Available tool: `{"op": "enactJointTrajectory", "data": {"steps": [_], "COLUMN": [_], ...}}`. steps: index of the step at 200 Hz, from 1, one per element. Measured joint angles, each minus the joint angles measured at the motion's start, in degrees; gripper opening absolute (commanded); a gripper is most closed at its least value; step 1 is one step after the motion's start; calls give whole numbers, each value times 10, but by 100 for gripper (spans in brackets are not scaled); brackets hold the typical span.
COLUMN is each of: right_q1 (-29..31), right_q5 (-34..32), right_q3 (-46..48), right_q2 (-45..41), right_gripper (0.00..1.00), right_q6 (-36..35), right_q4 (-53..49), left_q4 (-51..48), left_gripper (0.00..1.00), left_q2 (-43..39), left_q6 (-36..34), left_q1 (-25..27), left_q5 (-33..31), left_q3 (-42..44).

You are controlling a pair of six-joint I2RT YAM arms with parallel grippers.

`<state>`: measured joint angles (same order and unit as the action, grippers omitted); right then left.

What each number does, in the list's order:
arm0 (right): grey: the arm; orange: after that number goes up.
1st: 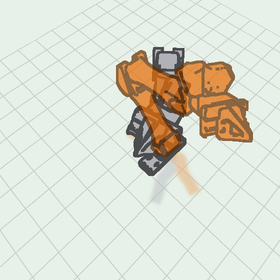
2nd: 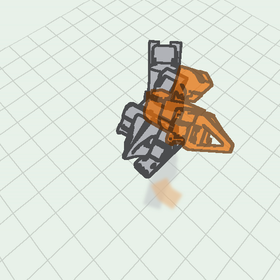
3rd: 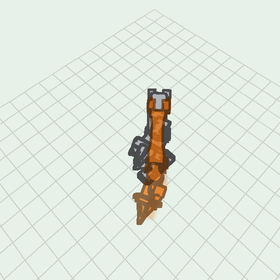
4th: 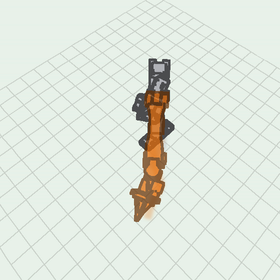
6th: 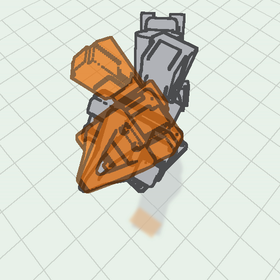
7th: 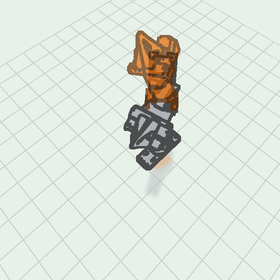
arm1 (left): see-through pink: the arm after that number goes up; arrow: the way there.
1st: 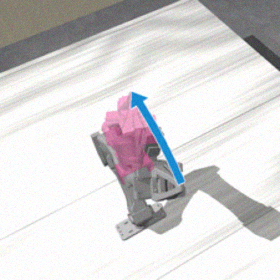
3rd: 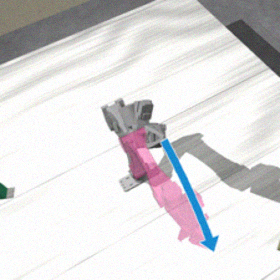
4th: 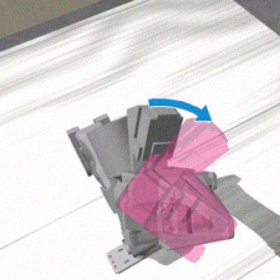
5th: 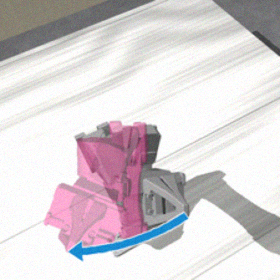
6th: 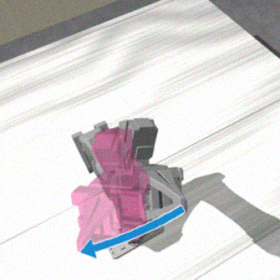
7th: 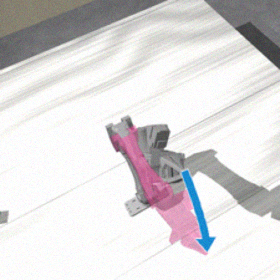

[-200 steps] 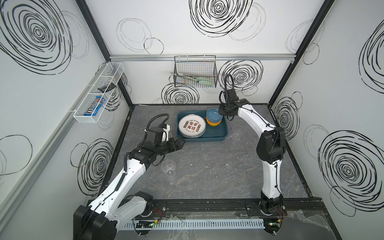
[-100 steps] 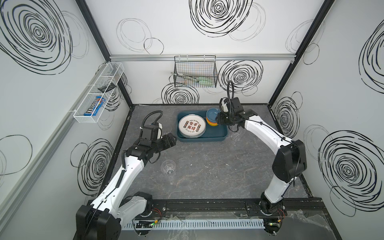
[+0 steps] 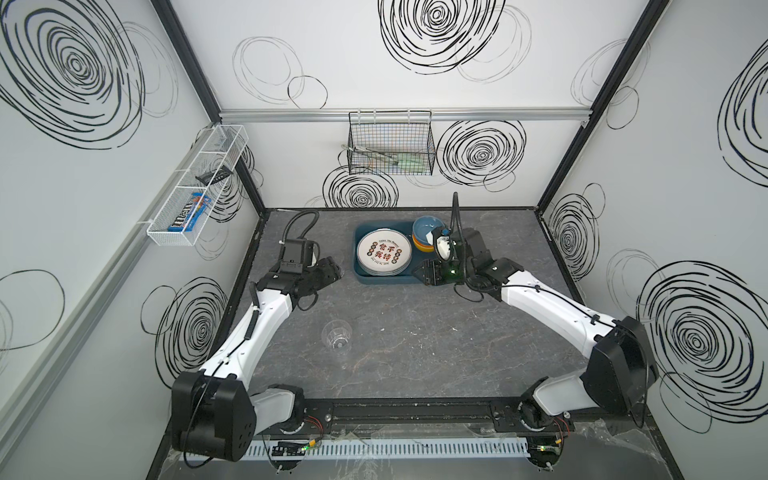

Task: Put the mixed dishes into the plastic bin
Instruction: 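Open the right gripper off the blue bowl while the left reaches toward a cup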

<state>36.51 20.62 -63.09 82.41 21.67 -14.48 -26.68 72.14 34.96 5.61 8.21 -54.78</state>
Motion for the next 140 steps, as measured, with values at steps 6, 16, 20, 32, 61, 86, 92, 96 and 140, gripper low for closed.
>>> {"op": "enactJointTrajectory", "data": {"steps": [6, 16, 20, 32, 61, 86, 92, 96, 140], "right_q1": [6, 14, 17, 25, 39, 43, 43, 44, 44], "right_q5": [5, 14, 16, 22, 27, 28, 28, 28, 28], "right_q3": [6, 16, 20, 34, 60, 81, 84, 86, 99], "right_q2": [-4, -12, -16, -25, -33, -35, -35, -35, -36], "right_gripper": [53, 53, 53, 53, 53, 53, 53, 53, 53], "right_q6": [-2, -6, -7, -10, -13, -13, -13, -13, -12], "right_q4": [5, 14, 17, 28, 42, 50, 51, 51, 59], "left_q4": [2, 4, 5, 11, 15, 24, 26, 27, 42], "left_gripper": [67, 66, 66, 66, 66, 66, 65, 65, 62], "left_q2": [8, 20, 25, 39, 71, 99, 105, 108, 158], "left_q6": [0, 2, 2, 5, 11, 16, 17, 18, 22], "left_q1": [-2, -5, -7, -9, -14, -21, -22, -23, -28], "left_q5": [-5, -12, -16, -26, -48, -62, -66, -68, -81], "left_q3": [-3, -9, -11, -15, -28, -42, -46, -49, -79]}}
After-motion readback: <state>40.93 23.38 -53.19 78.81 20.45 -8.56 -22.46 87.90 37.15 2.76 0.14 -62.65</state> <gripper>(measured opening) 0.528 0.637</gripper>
